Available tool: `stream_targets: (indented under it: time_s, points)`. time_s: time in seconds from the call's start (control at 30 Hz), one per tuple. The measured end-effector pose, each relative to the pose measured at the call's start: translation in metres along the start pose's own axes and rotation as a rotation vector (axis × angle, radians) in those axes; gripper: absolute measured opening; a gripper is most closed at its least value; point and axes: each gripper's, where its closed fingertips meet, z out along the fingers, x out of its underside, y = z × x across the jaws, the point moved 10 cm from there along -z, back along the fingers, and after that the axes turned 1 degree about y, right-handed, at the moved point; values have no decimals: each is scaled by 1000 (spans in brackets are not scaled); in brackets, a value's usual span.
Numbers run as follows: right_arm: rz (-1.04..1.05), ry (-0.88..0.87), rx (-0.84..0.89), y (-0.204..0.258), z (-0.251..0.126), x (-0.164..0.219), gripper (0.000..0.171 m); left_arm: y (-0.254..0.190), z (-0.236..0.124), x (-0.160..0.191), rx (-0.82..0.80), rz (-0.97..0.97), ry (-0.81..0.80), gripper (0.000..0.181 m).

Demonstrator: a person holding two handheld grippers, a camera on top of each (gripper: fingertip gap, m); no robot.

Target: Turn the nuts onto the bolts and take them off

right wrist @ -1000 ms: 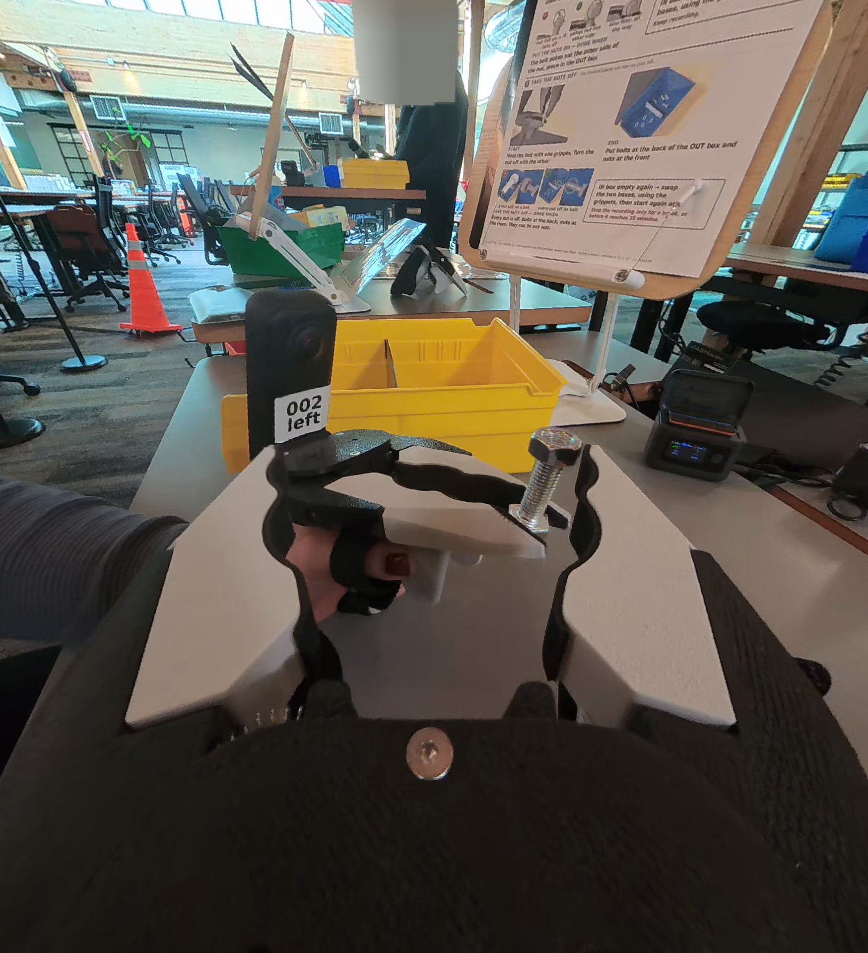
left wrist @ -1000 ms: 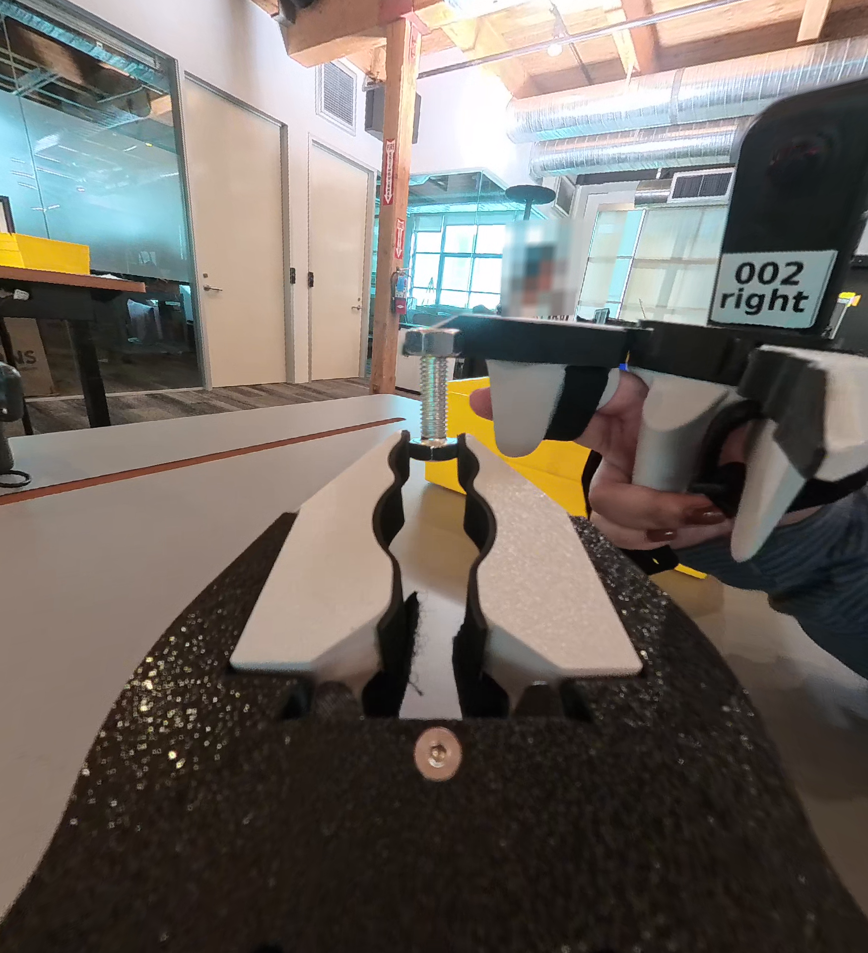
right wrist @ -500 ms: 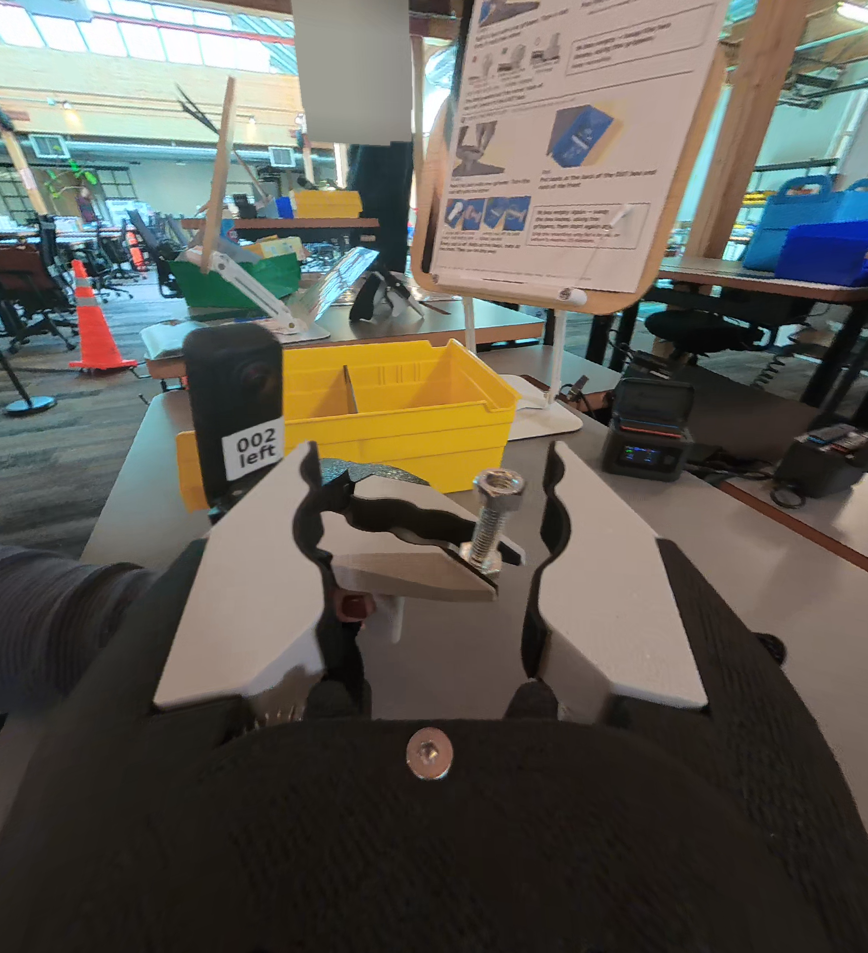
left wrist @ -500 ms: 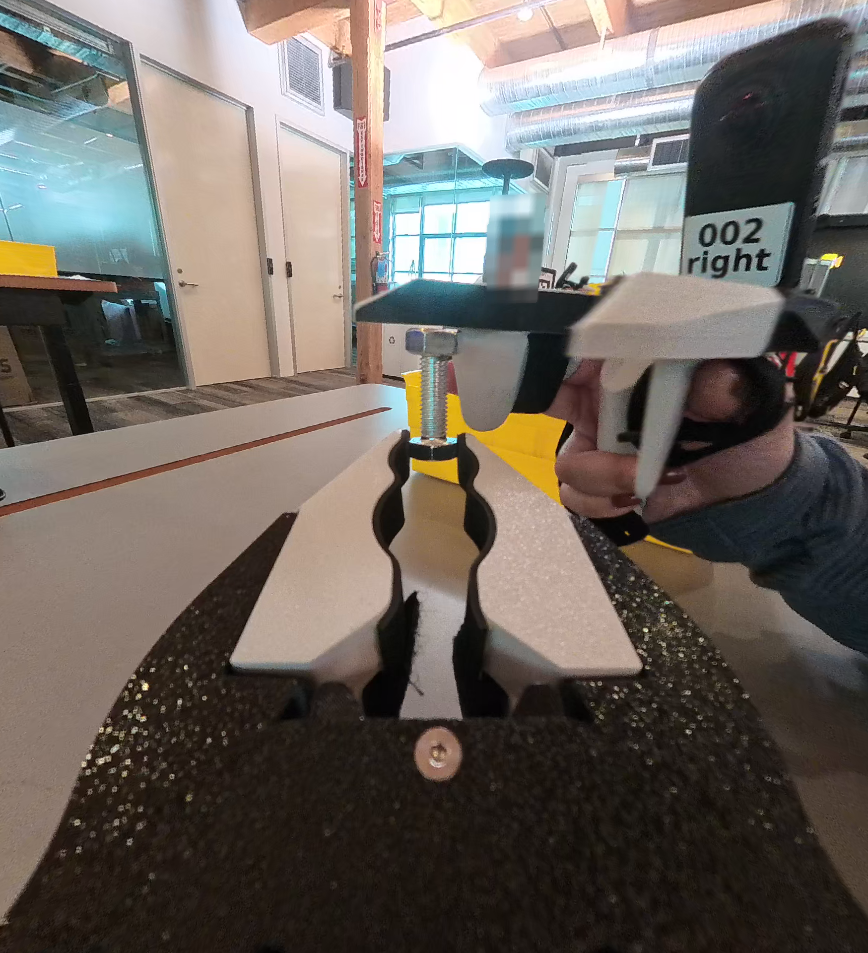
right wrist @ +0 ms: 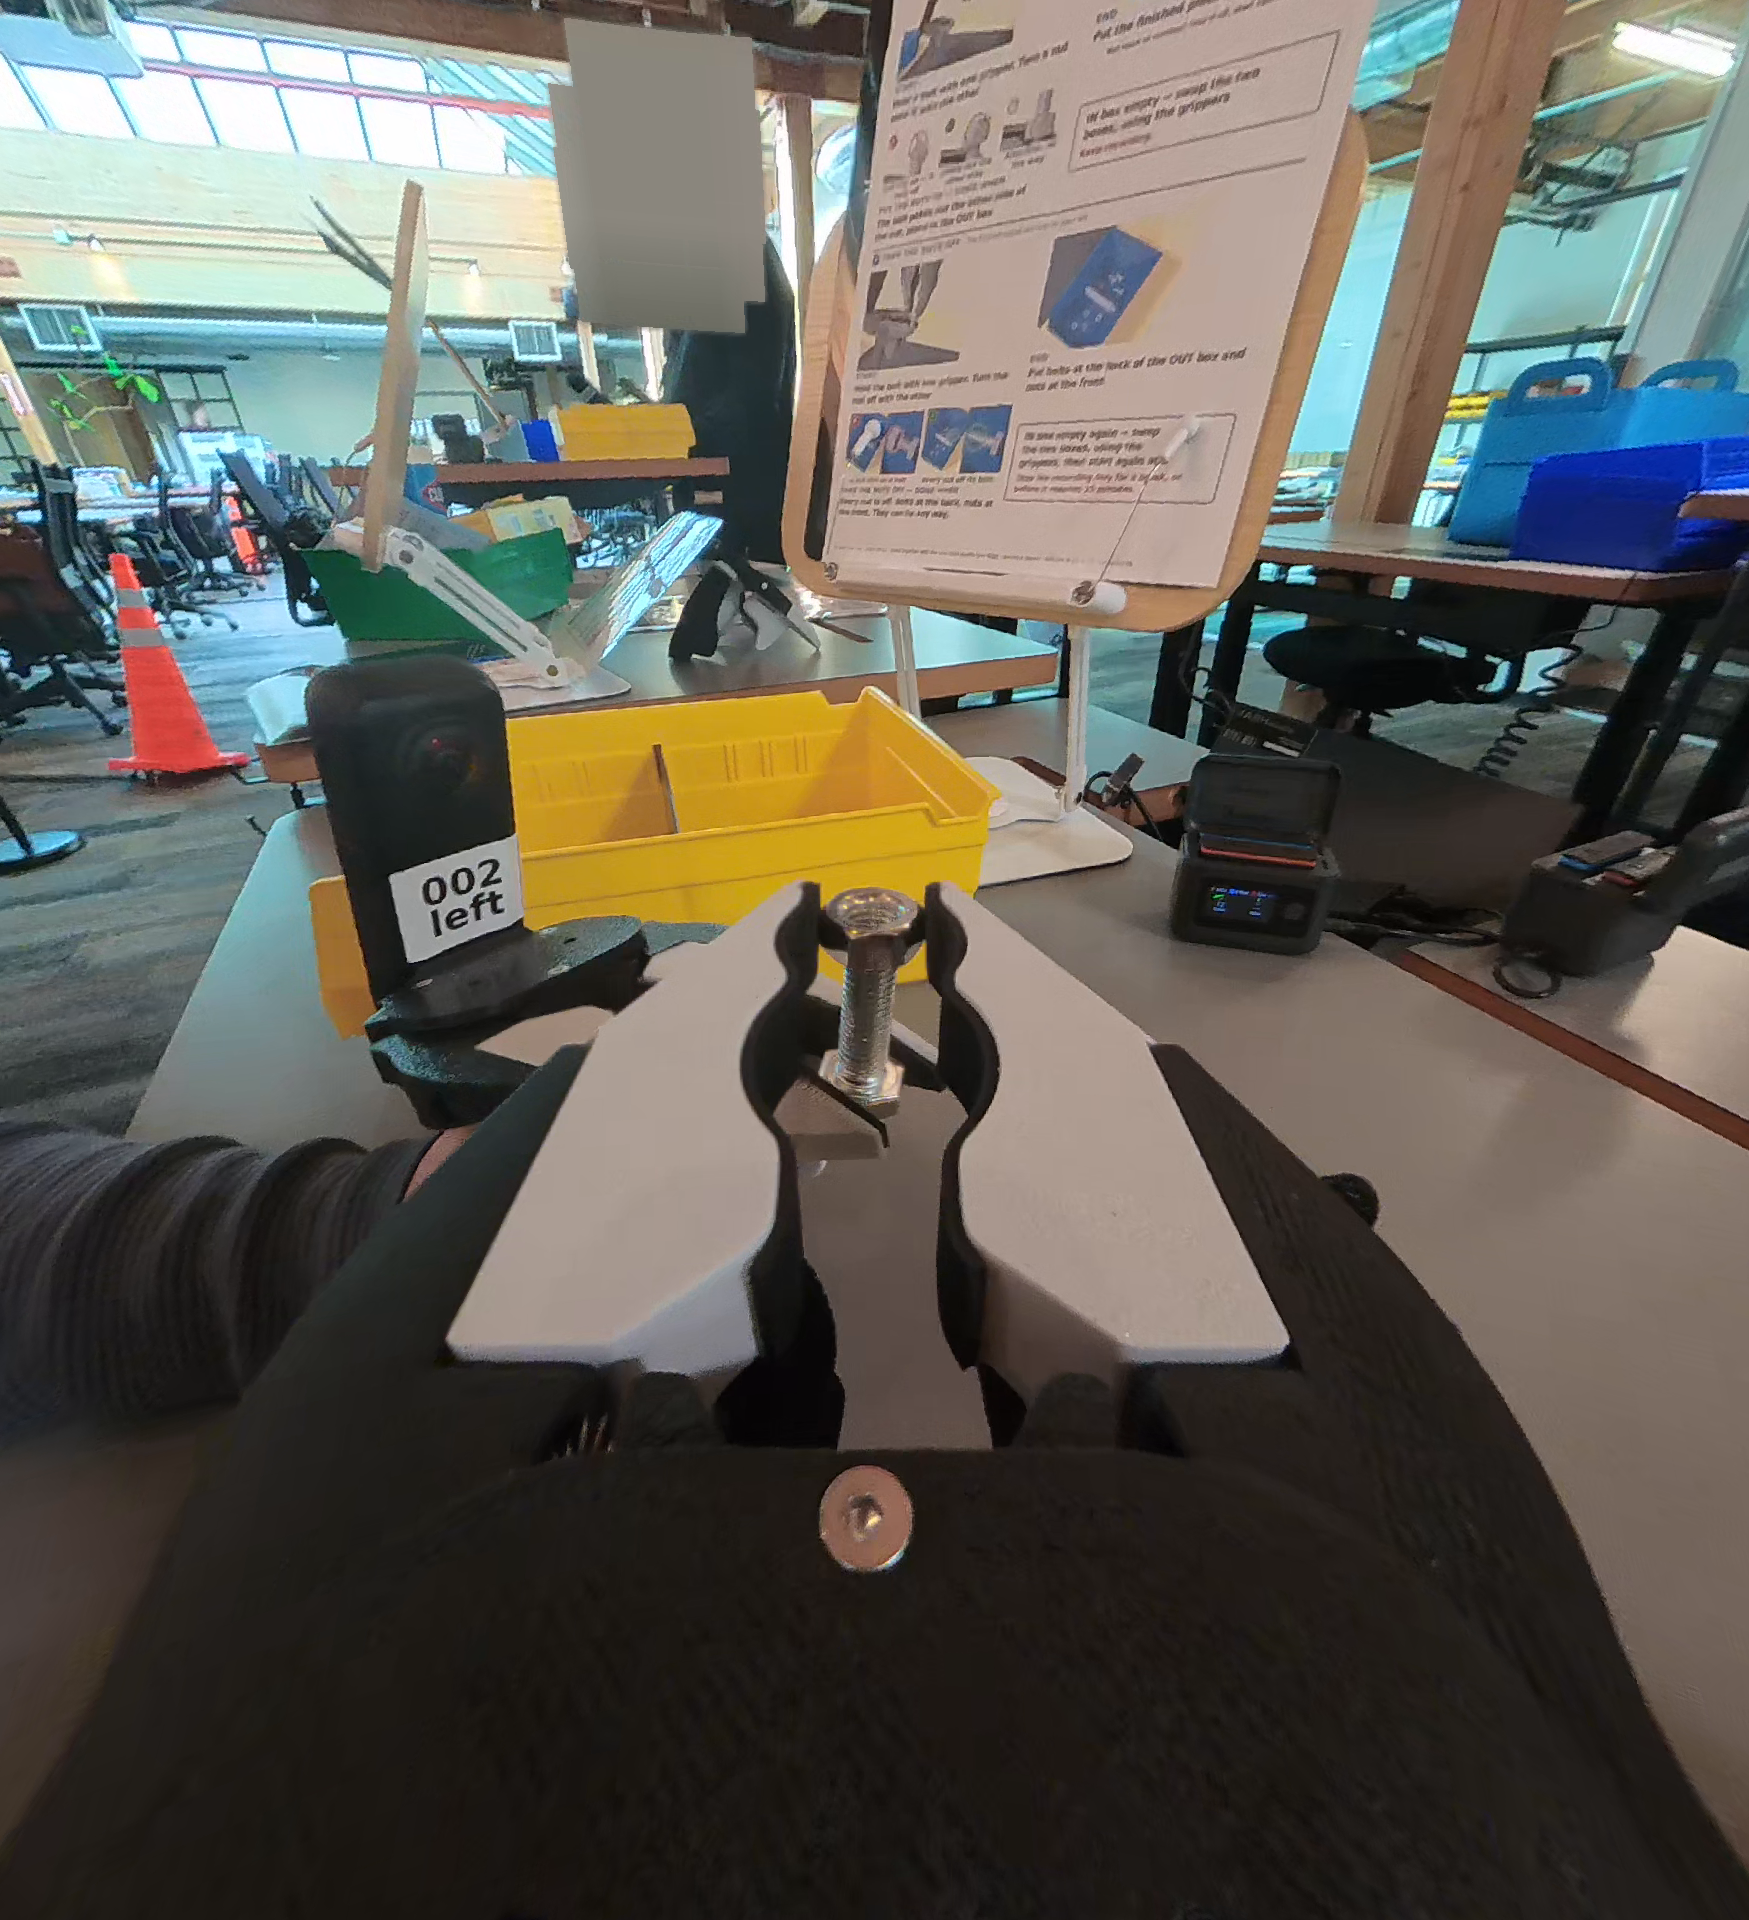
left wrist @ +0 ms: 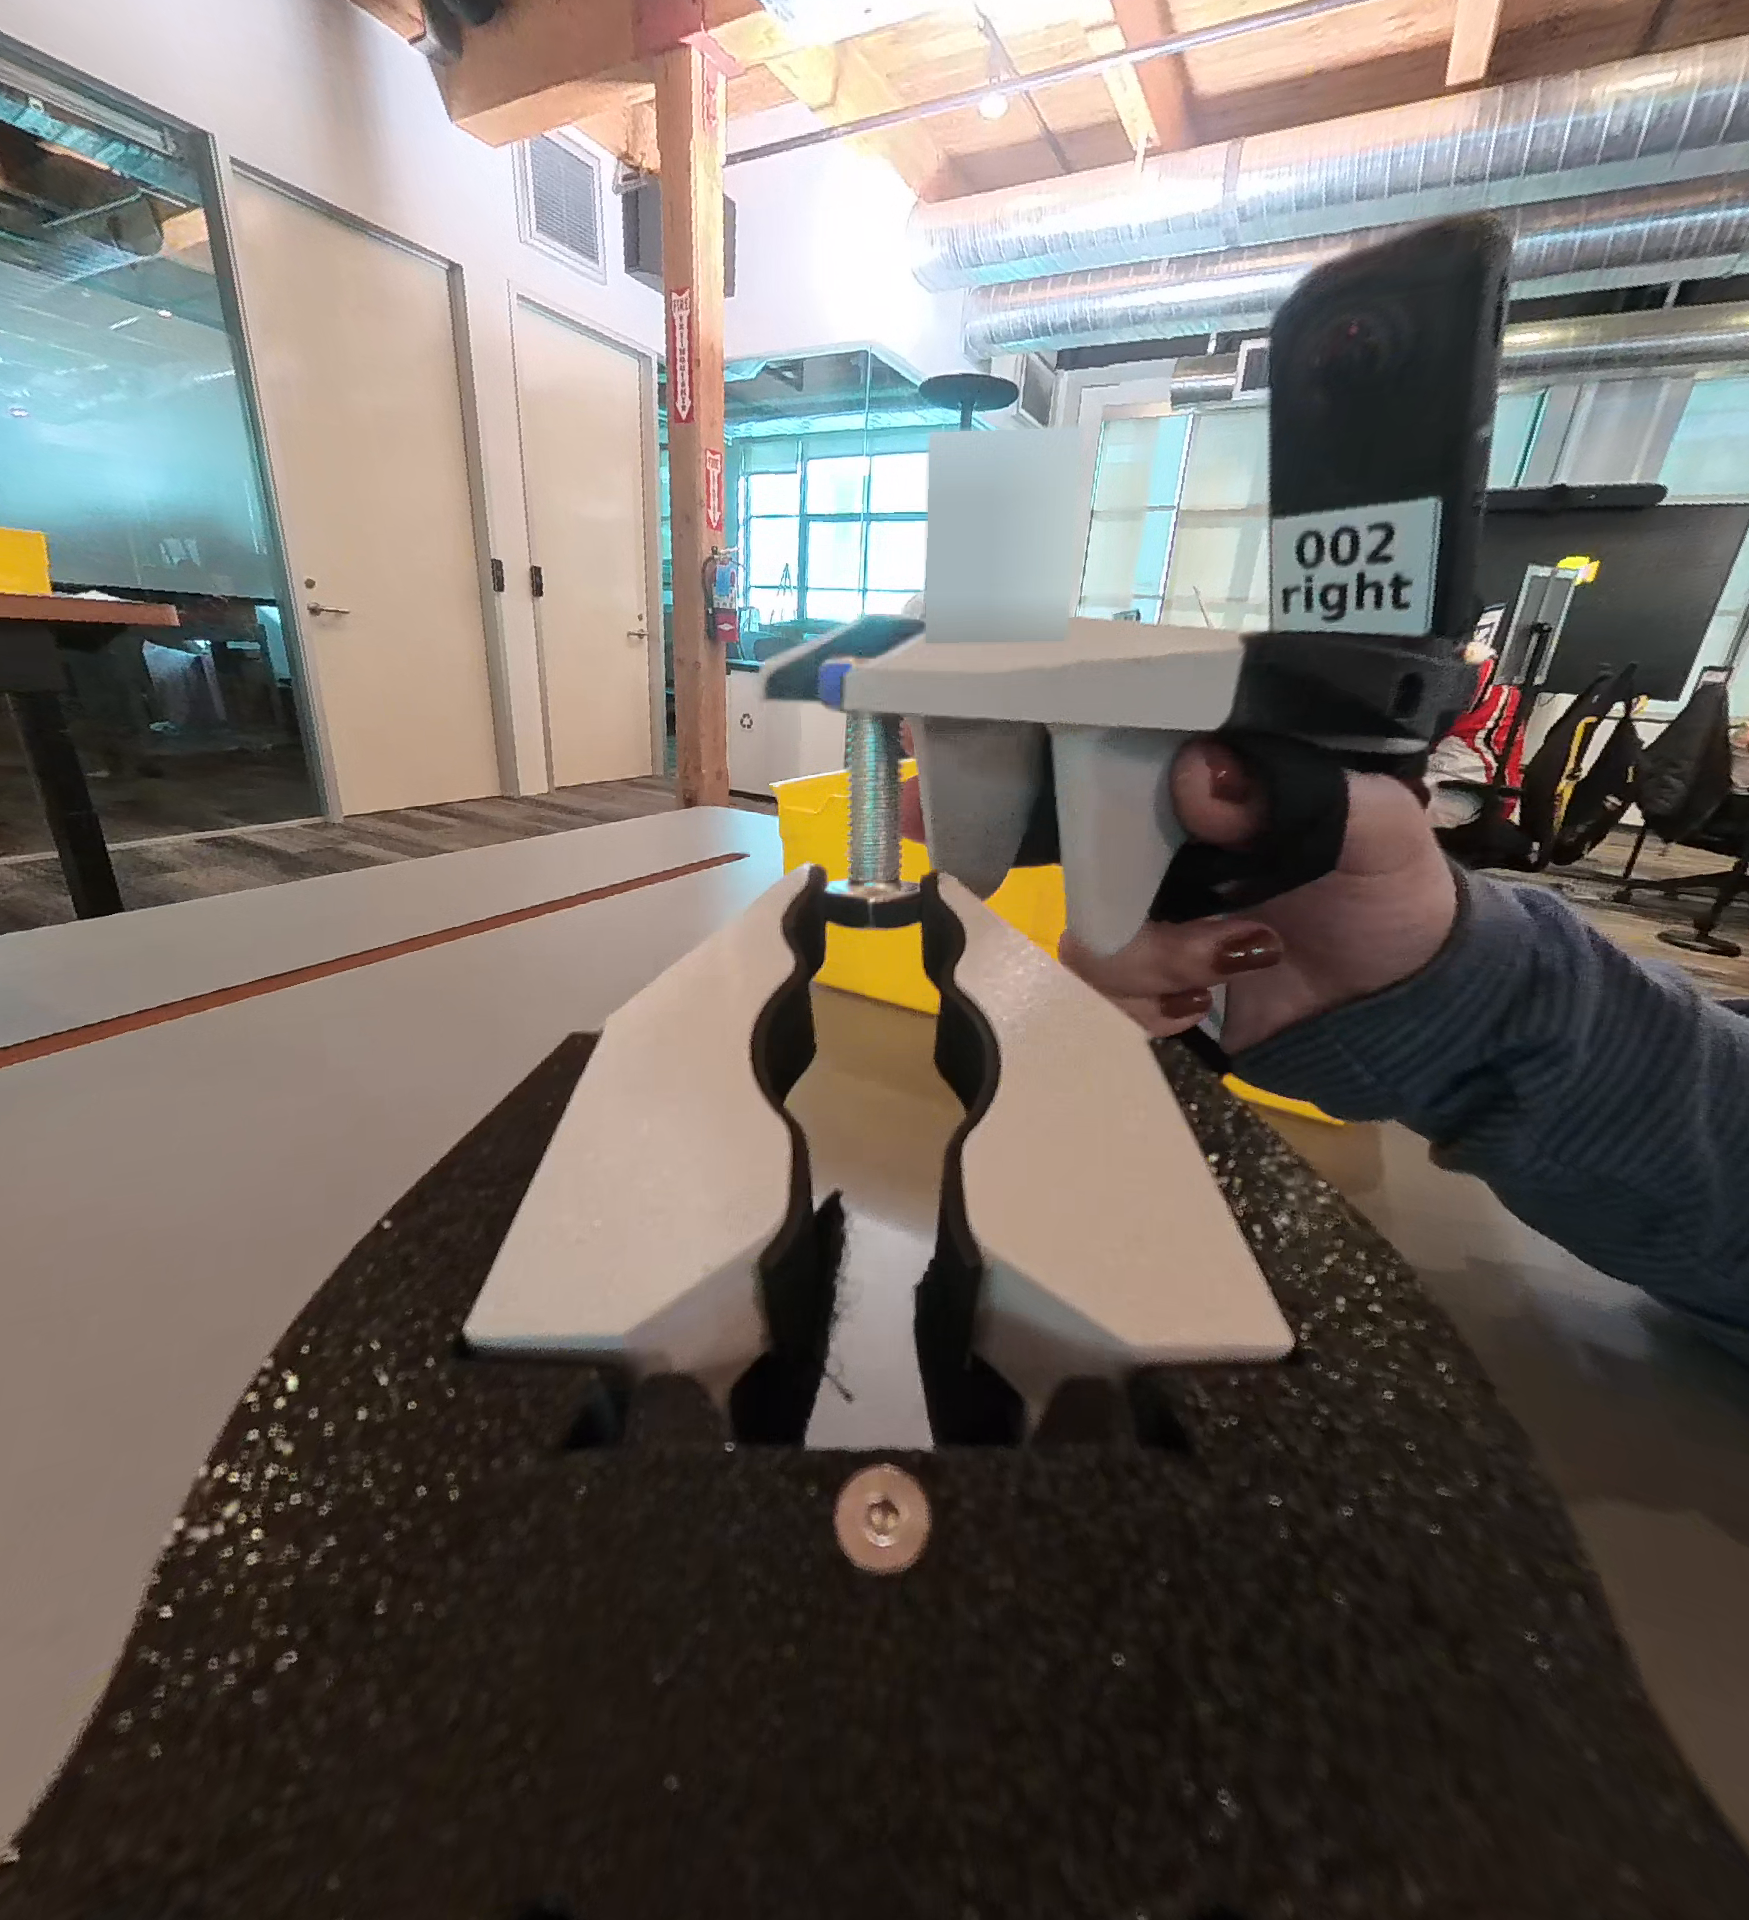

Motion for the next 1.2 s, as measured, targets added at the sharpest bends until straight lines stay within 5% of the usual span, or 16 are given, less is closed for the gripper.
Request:
stream_targets:
  time_s: [0.4,0.6,1.2]
  points:
    - [-17,-135,278,24,12,10,19,-1,-3,-2,-84,8,-2,16]
    - [-23,-113,232,26,15,9,59,-1,-2,-1,-87,14,23,17]
    - [-36,-69,145,31,15,9,69,2,-3,-2,-114,50,52,16]
